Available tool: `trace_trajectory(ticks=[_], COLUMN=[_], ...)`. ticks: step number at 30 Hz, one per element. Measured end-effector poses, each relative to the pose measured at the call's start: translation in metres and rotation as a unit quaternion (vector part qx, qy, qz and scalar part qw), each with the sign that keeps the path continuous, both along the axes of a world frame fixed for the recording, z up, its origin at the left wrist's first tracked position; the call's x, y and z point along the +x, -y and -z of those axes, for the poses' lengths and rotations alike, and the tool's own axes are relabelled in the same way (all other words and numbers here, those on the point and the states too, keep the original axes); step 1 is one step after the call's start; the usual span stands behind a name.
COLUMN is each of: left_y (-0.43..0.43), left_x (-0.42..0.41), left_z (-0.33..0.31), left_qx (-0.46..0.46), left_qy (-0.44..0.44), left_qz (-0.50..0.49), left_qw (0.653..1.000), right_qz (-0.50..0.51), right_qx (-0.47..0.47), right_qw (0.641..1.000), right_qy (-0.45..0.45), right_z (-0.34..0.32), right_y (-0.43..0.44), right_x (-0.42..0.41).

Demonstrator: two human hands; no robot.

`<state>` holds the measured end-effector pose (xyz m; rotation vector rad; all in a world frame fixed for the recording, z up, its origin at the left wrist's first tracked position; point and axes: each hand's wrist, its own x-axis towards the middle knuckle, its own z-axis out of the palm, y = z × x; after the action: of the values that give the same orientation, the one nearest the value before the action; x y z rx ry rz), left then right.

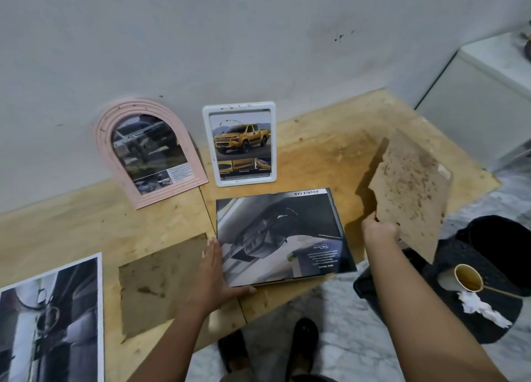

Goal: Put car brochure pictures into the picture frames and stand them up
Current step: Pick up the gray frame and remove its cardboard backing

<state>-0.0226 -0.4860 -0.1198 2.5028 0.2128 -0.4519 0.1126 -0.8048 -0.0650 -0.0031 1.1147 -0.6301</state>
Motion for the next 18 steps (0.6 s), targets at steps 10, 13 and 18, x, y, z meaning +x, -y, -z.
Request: trace_trajectory(ticks=[10, 13, 18], left_y=[-0.004, -0.006, -0.006], left_x=[-0.002, -0.001, -0.001], left_z=[0.007, 0.011, 0.012], left_qx=[-0.004, -0.019, -0.017], left_qy=[-0.009, -0.011, -0.018], left_qz=[0.008, 0.015, 0.016], left_qw=[1.0, 1.0, 1.0], right_qz=[-0.377, -0.426, -0.449], right_qx=[-0.057, -0.052, -0.104], right_qw=[0.921, 0.899, 0.879], right_qy=[-0.077, -0.088, -0.12], right_z=[0.013, 0.026, 0.04], right_y=[-0.011, -0.015, -0.012], right_x=[0.016, 0.017, 0.017])
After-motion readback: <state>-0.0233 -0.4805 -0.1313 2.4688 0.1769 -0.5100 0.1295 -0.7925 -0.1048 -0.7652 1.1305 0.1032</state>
